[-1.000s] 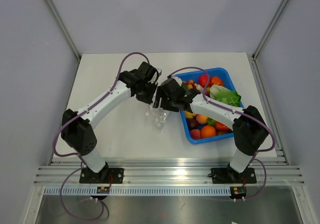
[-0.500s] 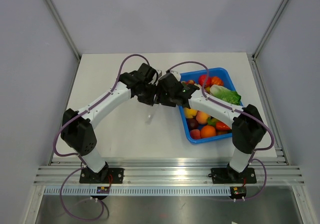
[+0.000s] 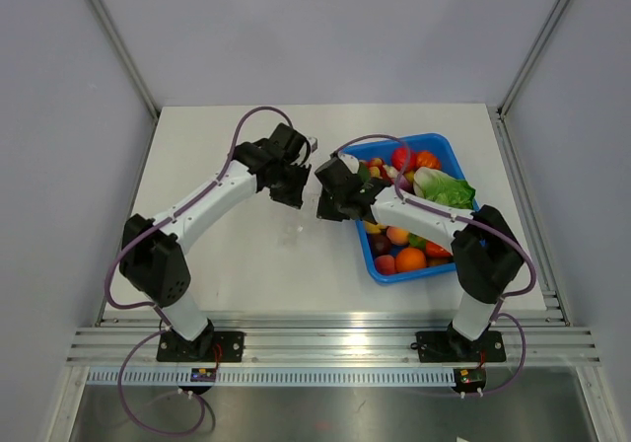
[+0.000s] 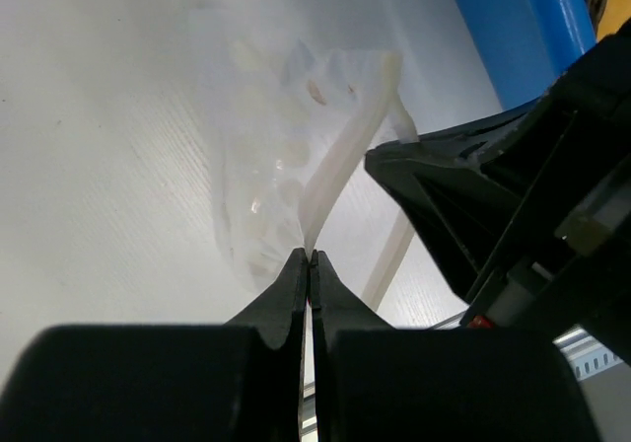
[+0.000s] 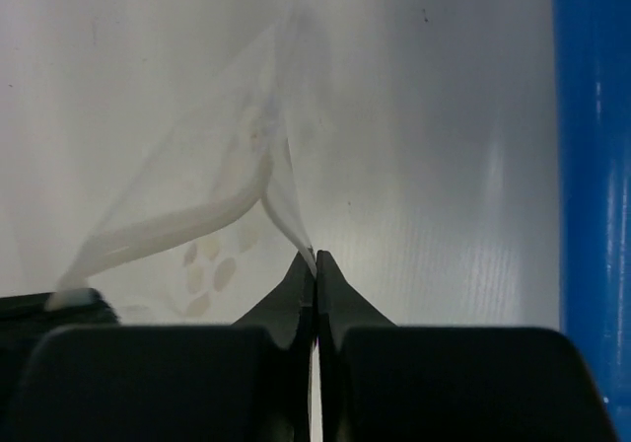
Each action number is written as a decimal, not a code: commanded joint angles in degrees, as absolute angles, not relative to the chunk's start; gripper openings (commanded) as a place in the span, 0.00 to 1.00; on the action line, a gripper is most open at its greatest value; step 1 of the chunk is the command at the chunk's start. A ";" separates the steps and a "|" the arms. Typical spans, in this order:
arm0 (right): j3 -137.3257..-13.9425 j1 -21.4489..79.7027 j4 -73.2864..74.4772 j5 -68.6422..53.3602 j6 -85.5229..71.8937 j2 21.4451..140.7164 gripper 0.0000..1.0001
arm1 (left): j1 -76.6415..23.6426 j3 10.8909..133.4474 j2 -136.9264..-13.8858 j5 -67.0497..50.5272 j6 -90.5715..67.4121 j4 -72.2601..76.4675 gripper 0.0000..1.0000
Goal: Place the food in the zip-top bag and seal the zipper
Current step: Open the zipper of the food storage bag at the center of the board.
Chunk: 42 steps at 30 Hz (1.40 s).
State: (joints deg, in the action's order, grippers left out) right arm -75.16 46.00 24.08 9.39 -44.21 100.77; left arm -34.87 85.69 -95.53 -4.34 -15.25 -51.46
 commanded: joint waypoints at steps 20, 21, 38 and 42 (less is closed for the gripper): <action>-76.29 38.24 16.53 8.97 -38.50 106.52 0.00 | -31.99 85.61 -96.15 -13.36 -19.68 -43.08 0.00; -76.46 37.88 16.61 8.44 -38.50 107.31 0.00 | -32.17 85.69 -96.85 -13.27 -19.95 -42.63 0.00; -73.39 38.85 18.72 8.35 -36.74 95.10 0.32 | -33.31 86.57 -99.14 -10.28 -20.74 -43.50 0.00; -73.13 39.11 19.69 8.88 -36.48 93.78 0.34 | -33.31 86.75 -99.58 -10.37 -20.74 -43.77 0.00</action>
